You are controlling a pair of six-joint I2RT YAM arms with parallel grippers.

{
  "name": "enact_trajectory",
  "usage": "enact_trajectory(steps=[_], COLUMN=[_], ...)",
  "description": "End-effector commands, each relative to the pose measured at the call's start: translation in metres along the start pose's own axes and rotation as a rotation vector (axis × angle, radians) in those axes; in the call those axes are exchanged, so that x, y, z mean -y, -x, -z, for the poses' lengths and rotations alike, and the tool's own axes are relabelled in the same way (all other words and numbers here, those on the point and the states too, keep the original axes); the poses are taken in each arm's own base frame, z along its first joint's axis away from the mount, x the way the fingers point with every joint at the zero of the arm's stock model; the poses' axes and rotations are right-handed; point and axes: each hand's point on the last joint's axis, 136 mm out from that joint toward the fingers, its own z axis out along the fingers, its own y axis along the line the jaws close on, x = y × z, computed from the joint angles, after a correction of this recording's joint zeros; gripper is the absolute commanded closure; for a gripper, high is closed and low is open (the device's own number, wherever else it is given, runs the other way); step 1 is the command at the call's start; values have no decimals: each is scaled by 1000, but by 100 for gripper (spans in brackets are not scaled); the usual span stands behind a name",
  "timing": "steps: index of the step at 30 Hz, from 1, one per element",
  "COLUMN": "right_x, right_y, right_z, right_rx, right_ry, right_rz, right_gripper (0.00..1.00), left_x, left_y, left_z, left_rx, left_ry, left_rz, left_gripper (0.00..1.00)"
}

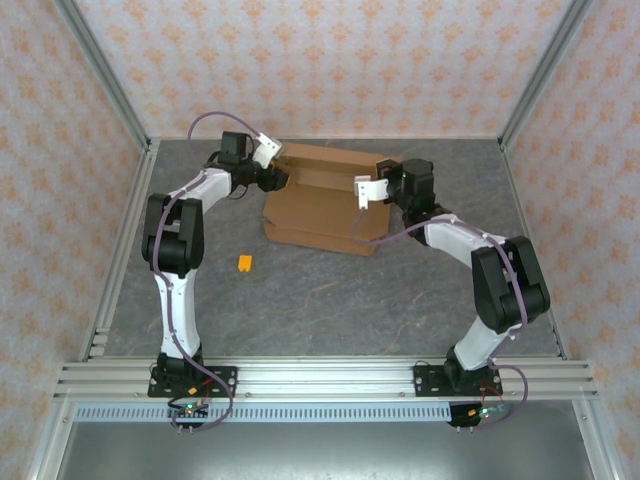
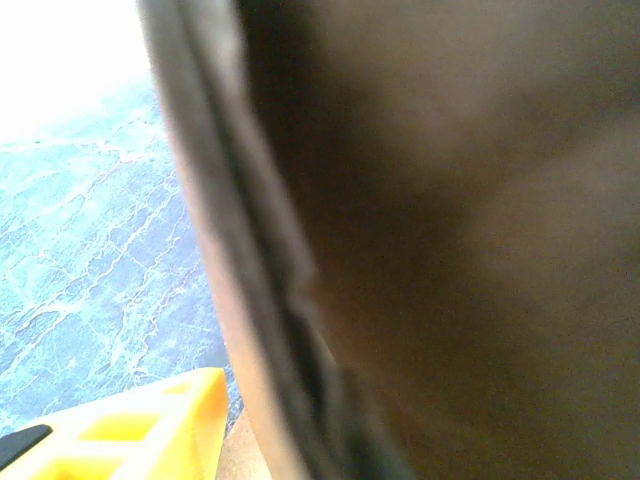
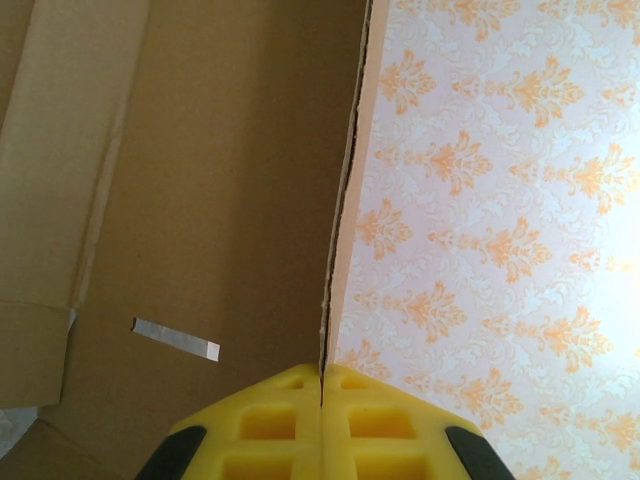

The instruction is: Fold the paper box

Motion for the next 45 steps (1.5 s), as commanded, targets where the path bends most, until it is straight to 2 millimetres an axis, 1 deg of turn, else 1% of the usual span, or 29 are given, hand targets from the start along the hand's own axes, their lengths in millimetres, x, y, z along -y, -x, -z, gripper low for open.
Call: enact_trajectory(steps=[1, 4, 8, 14, 18, 25, 28, 34, 37, 40, 42, 45], right_x=[12, 13, 9, 6, -2, -10, -9, -2, 3, 8, 10, 10], right_y=[5, 3, 0, -4, -10, -14, -14, -13, -12, -10, -8, -6], right_z=[-5, -7, -10, -9, -9, -4, -3, -2, -1, 1, 3, 4], right_rx=[24, 17, 9, 13, 13, 43, 56, 71, 80, 93, 99, 107], right_ry=[2, 16, 61, 98, 136, 179, 179, 171, 167, 171, 176, 189], right_rz=[-45, -72, -92, -134, -149, -178, -182, -189, -188, -202, -210, -216], right_gripper=[100, 100, 100, 100, 100, 100, 100, 100, 100, 100, 100, 100], left_x=[-2, 0, 2, 1, 0, 0, 0, -1, -2, -1, 0, -1], left_y=[40, 37, 40, 51, 62, 65, 66, 67, 65, 67, 68, 71], left_z=[15, 13, 16, 18, 22, 15, 14, 10, 8, 8, 6, 2], left_rx=[109, 95, 107, 165, 228, 219, 213, 207, 205, 220, 228, 257], left_ry=[42, 30, 18, -12, -45, -90, -98, -105, -98, -90, -72, -25], left_rz=[-19, -25, -47, -50, -36, -53, -63, -79, -80, -73, -66, -54], left_gripper=[46, 45, 44, 46, 49, 49, 49, 53, 58, 64, 67, 71])
